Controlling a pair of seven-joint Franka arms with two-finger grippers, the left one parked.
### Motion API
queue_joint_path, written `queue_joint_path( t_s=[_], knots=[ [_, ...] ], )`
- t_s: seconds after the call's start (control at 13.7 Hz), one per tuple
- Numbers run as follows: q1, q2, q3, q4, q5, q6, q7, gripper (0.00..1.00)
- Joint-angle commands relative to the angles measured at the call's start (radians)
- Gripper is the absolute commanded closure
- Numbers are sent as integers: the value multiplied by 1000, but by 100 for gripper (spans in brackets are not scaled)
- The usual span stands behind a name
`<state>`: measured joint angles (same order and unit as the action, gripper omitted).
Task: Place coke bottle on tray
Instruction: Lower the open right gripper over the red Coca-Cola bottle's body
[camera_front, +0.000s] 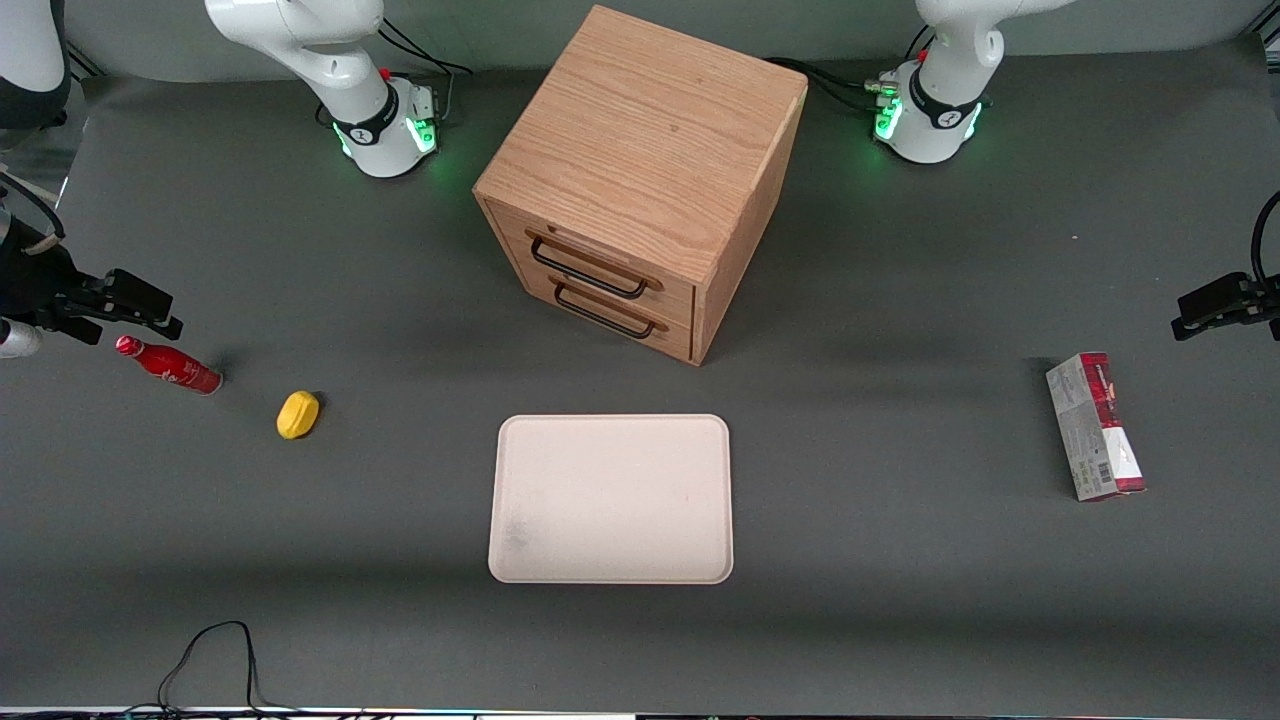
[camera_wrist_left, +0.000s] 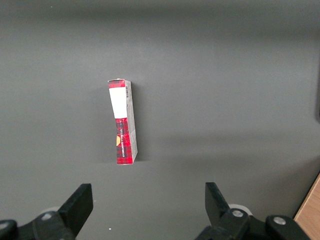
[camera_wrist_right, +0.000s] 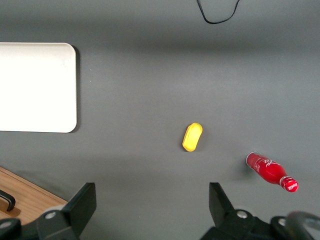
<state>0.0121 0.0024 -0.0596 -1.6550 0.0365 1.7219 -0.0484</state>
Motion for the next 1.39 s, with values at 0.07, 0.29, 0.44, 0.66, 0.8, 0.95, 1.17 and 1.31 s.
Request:
queue_joint_path(
  t_s=[0.07,0.29,0.44,0.66,0.8,0.95,1.17,1.31],
  knots=[
    [3,-15,0,-23,6,-10,24,0],
    [-1,-21,-2,-98,-6,-14,24,0],
    [-14,-25,-12,-144,-82,-1,22,0],
    [-26,-28,-84,-248,-136,148,-13,0],
    [-32,-13,-173,-278,-132,220,-158,0],
    [-40,-7,-267,-324,-118,303,-288,0],
    [-46,19,-379,-466,4,516,-453,0],
    [-64,66,-399,-506,123,565,-565,0]
  ],
)
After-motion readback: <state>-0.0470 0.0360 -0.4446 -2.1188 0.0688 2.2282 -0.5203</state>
